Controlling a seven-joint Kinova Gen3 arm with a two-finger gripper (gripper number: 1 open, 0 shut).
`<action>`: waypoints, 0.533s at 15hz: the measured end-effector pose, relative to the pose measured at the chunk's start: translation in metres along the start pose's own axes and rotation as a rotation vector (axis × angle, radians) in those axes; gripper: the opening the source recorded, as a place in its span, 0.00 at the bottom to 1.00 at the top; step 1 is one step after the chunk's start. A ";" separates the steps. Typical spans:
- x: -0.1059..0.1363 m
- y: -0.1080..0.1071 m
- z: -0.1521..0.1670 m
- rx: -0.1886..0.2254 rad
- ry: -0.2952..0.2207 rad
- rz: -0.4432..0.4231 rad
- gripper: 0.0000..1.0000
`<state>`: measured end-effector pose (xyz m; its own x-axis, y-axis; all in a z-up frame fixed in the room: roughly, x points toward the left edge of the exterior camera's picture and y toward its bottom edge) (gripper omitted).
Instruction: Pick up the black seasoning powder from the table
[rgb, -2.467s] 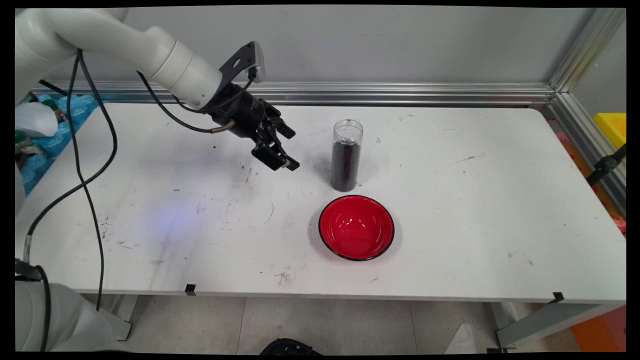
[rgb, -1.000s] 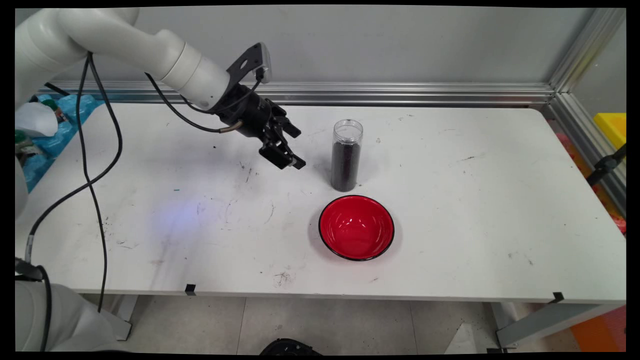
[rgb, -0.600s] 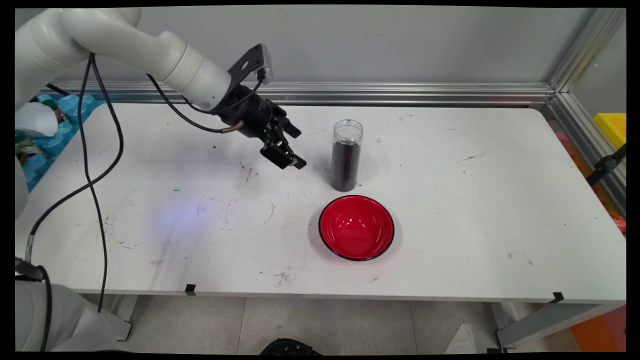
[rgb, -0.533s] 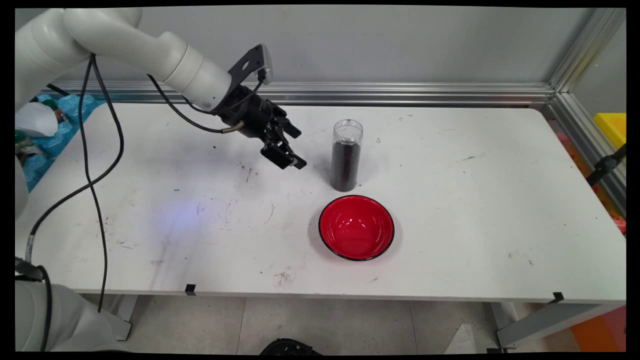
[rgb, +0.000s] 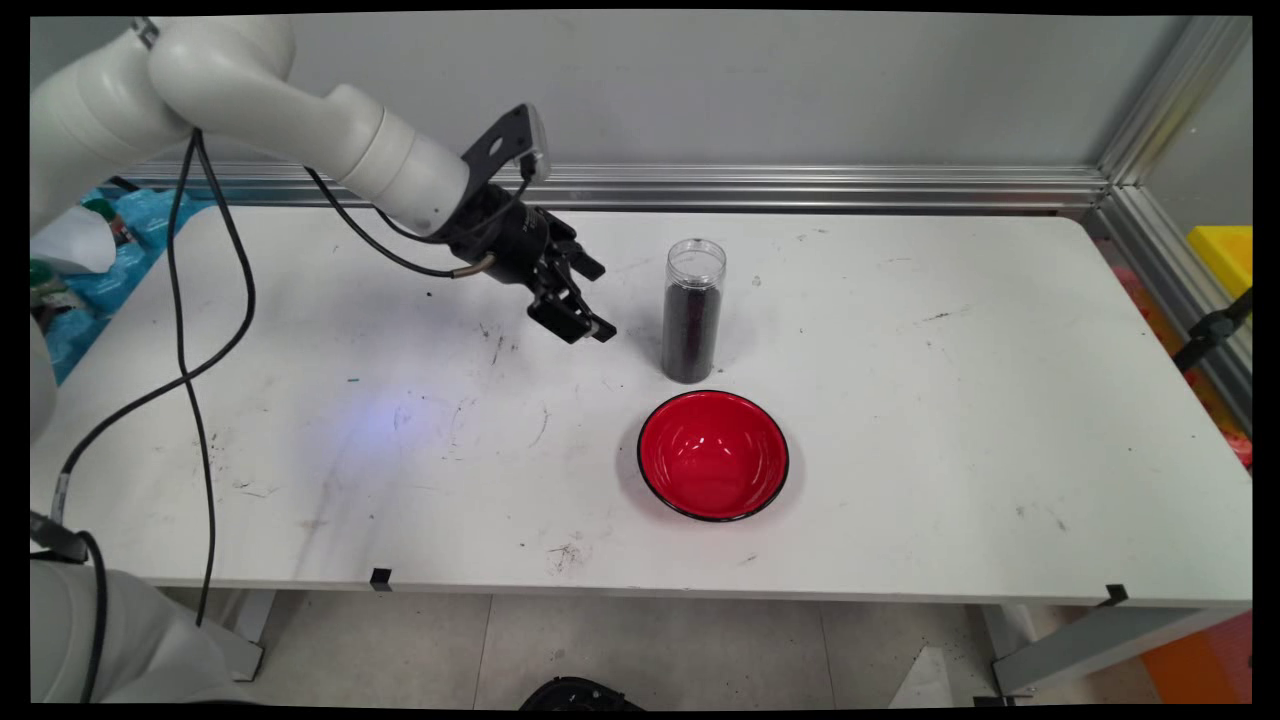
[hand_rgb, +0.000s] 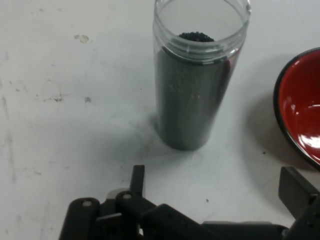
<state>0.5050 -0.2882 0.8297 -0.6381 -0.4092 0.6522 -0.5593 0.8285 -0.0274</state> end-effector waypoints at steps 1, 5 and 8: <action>-0.001 0.000 0.003 0.004 0.008 0.004 1.00; -0.008 -0.002 0.012 0.012 0.024 0.011 1.00; -0.016 -0.003 0.020 0.012 0.034 0.015 1.00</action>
<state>0.5057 -0.2916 0.8043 -0.6282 -0.3834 0.6770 -0.5563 0.8297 -0.0463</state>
